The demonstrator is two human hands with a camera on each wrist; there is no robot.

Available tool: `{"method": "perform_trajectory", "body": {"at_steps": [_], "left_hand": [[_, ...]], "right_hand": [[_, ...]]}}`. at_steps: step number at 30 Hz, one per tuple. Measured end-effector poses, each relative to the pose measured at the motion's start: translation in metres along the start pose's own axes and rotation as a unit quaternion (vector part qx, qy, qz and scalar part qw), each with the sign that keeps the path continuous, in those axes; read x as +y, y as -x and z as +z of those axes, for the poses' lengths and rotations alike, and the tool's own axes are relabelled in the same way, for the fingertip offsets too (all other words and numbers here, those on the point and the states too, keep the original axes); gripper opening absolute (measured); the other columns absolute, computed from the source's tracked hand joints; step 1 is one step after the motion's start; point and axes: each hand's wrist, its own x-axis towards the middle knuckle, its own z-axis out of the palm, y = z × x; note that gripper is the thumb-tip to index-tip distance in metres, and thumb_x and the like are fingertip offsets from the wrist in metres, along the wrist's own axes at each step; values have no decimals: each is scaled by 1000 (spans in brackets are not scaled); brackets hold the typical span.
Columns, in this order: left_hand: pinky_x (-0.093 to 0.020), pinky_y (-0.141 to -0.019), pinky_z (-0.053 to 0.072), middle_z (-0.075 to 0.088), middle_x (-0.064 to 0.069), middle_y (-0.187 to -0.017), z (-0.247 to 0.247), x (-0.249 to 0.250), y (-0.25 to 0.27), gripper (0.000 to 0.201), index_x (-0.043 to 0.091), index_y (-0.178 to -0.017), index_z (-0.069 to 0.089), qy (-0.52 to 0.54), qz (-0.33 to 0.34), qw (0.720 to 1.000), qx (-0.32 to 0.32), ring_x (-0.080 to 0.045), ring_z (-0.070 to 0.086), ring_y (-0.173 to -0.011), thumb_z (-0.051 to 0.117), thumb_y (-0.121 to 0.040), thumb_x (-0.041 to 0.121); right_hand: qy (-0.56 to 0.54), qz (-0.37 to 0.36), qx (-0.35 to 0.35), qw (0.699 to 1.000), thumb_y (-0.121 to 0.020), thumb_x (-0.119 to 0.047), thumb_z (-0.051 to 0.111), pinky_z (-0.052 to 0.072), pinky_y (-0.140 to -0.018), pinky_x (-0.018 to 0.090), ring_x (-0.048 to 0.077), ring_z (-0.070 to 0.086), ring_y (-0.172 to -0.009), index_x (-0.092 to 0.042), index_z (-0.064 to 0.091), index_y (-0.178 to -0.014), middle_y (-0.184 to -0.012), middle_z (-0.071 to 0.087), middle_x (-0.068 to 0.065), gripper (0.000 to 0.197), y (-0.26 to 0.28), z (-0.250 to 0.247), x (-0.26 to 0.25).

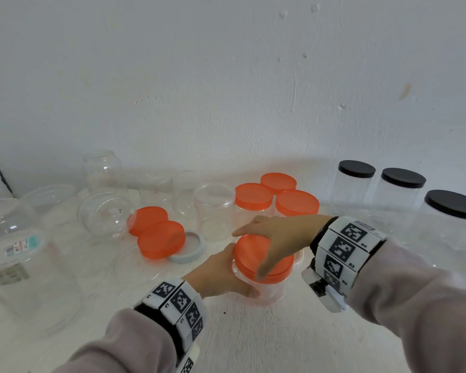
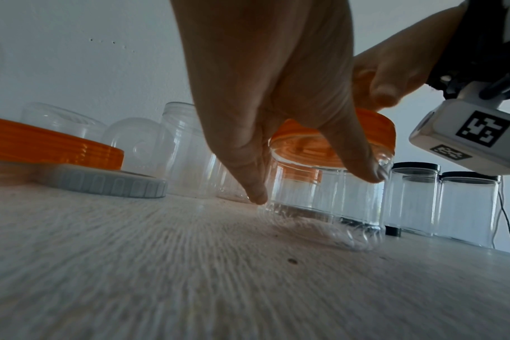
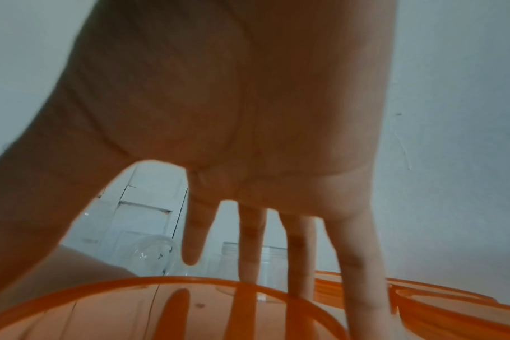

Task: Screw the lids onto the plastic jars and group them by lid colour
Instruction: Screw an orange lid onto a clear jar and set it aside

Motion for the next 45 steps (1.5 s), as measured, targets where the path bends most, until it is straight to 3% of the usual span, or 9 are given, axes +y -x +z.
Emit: {"method": "perform_trajectory", "body": {"at_steps": [3, 9, 15, 23, 26, 29, 37, 40, 45], "left_hand": [[-37, -111, 37, 46, 8, -140, 0, 0, 0, 107, 24, -147, 24, 7, 4, 1000, -1, -14, 44, -129, 90, -62, 23], [-39, -110, 38, 49, 8, -138, 0, -1, 1, 104, 25, -145, 27, 9, 2, 1000, -2, -14, 45, -128, 90, -63, 23], [-38, -110, 38, 46, 7, -141, 1, -2, -1, 109, 24, -147, 24, 8, 4, 1000, -2, -15, 44, -130, 91, -61, 24], [-31, -106, 39, 50, 9, -136, 0, -3, -2, 102, 25, -145, 29, -11, 2, 1000, 6, -11, 45, -125, 90, -62, 27], [-34, -109, 38, 48, 8, -138, 0, -3, -2, 105, 24, -146, 28, -4, 1, 1000, 4, -13, 44, -128, 90, -61, 27], [-38, -111, 37, 46, 7, -142, 1, -3, -2, 110, 24, -149, 23, 2, 4, 1000, 0, -15, 43, -131, 91, -61, 24], [-36, -109, 38, 48, 8, -138, 1, -3, -2, 104, 24, -145, 28, -11, -2, 1000, 5, -13, 44, -128, 90, -62, 27], [-37, -110, 37, 47, 6, -141, 0, -2, -1, 106, 22, -146, 26, -7, -4, 1000, 4, -15, 43, -130, 90, -62, 26], [-37, -111, 37, 45, 8, -141, 1, -1, 0, 111, 23, -149, 22, -5, 3, 1000, 2, -14, 43, -130, 90, -62, 24]], "right_hand": [[6, -5, 5, 1000, -74, -60, 71, 36, -104, 45, 19, 31, -132, -54, 24, -143, -142, 28, -14, 84, 0, 3, -1], [57, 60, 43, 996, -70, -82, 54, 43, -96, 42, 26, 46, -124, -33, 23, -148, -141, 35, -1, 98, -5, 7, -3], [34, 1, -6, 999, -68, -56, 77, 35, -106, 49, 20, 27, -135, -56, 15, -144, -147, 23, -15, 98, 0, 1, -2], [50, 66, 44, 996, -67, -82, 57, 42, -99, 47, 28, 41, -128, -37, 20, -149, -145, 30, -1, 100, -7, 11, -5], [46, 47, 17, 998, -65, -75, 67, 35, -106, 51, 28, 28, -137, -48, 10, -148, -152, 20, -4, 105, -5, 6, -6], [30, 3, -10, 999, -69, -57, 76, 34, -105, 48, 21, 27, -136, -60, 17, -142, -148, 20, -14, 94, 0, -1, -4], [42, 59, 42, 997, -68, -80, 59, 44, -91, 40, 26, 44, -124, -41, 17, -149, -145, 31, 0, 99, -8, 10, -6], [39, 35, 8, 999, -65, -71, 71, 37, -104, 48, 26, 34, -135, -51, 9, -147, -149, 25, -5, 104, -4, 3, -7], [34, 2, 6, 999, -67, -52, 79, 41, -100, 47, 21, 36, -128, -54, 23, -142, -135, 31, -12, 93, -4, 2, -5]]}}
